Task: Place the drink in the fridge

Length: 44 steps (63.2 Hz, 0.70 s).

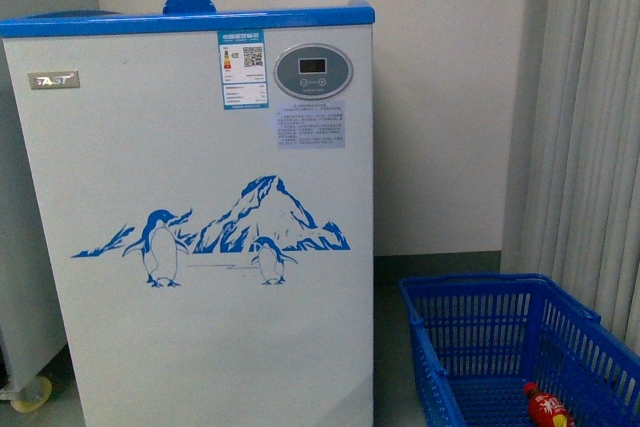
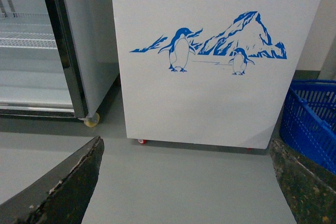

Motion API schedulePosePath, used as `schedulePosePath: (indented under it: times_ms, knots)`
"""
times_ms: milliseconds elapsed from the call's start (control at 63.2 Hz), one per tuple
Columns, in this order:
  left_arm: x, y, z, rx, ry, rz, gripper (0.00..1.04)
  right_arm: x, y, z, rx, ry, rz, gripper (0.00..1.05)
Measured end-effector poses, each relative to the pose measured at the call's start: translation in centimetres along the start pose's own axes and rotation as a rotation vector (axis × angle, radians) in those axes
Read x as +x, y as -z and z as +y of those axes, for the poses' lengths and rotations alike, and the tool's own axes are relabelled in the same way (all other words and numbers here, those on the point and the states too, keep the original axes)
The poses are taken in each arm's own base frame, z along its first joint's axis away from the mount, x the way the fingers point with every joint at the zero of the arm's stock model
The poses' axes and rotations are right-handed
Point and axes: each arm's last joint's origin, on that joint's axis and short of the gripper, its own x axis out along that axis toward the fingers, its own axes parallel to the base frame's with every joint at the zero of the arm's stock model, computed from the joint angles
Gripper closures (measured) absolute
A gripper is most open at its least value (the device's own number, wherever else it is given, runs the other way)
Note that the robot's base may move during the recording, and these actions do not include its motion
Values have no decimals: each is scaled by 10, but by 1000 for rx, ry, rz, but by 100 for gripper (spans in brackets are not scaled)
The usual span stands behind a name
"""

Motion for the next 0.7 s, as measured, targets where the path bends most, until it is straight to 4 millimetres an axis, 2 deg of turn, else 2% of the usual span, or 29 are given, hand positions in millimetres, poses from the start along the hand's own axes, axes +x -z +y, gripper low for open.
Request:
schedulePosePath:
  times_ms: [697]
  knots:
    - [0, 0, 0, 0, -2, 0, 8, 0, 0, 0, 0, 0, 0, 7]
